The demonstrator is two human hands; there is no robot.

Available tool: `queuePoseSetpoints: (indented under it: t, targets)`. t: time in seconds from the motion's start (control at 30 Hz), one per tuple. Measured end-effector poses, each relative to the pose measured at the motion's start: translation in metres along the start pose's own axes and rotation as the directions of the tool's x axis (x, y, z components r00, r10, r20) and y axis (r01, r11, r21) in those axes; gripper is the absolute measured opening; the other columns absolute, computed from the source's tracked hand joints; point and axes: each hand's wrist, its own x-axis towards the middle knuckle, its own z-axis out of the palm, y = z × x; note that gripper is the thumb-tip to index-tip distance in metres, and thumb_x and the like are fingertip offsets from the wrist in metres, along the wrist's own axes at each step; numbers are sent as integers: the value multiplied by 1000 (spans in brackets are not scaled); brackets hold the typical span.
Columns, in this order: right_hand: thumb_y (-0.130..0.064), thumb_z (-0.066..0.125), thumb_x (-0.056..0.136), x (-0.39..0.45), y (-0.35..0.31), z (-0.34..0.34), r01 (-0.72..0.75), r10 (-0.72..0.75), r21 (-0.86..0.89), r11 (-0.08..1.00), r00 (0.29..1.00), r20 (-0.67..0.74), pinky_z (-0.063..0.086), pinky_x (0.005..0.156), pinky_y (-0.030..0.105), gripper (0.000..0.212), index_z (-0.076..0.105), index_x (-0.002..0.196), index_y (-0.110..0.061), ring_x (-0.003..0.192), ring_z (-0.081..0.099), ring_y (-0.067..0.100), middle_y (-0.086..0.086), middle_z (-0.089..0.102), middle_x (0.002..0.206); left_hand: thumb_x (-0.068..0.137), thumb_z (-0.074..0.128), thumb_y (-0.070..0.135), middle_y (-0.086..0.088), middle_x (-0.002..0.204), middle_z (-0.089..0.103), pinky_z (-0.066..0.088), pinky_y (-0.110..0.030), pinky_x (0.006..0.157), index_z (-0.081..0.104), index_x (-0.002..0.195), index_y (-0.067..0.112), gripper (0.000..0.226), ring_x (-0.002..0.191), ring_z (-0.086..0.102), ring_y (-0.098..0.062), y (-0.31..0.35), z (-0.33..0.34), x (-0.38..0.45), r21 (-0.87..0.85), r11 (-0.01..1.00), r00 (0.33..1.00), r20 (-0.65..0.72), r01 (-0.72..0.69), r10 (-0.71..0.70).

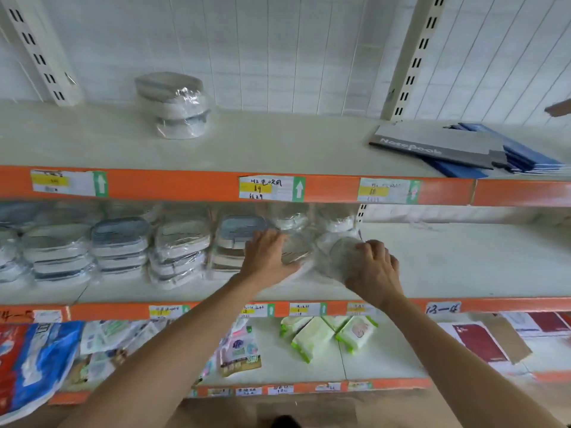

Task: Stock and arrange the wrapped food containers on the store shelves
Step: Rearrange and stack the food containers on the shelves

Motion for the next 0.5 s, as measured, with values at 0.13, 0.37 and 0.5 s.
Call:
queuePoseSetpoints:
  t: [0.13,0.37,0.5]
  targets:
    - [-38,73,69,65,17,43,-83,89,96,992,994,-60,27,101,41,72,41,129,-15,122,36,28,8,37,130,82,61,50,-9,125,41,34,-39,98,46,130,17,60,121,37,-27,-3,46,65,-44,999,982,-186,13,-21]
    - [-51,59,81,101,18,96,-59,54,-43,997,992,-118,23,105,44,65,41,132,-16,130,31,30,13,35,142,89,41,65,-9,128,48,33,-40,99,55,123,15,62,118,42,-29,-13,97,108,166,986,979,-202,32,2]
    - [-65,40,86,101,21,95,-34,35,-132,991,999,2,10,112,48,73,26,143,-20,142,14,26,9,14,156,90,33,66,-18,147,33,22,-44,109,36,141,12,75,135,30,-32,-13,96,115,292,956,998,-67,21,-1]
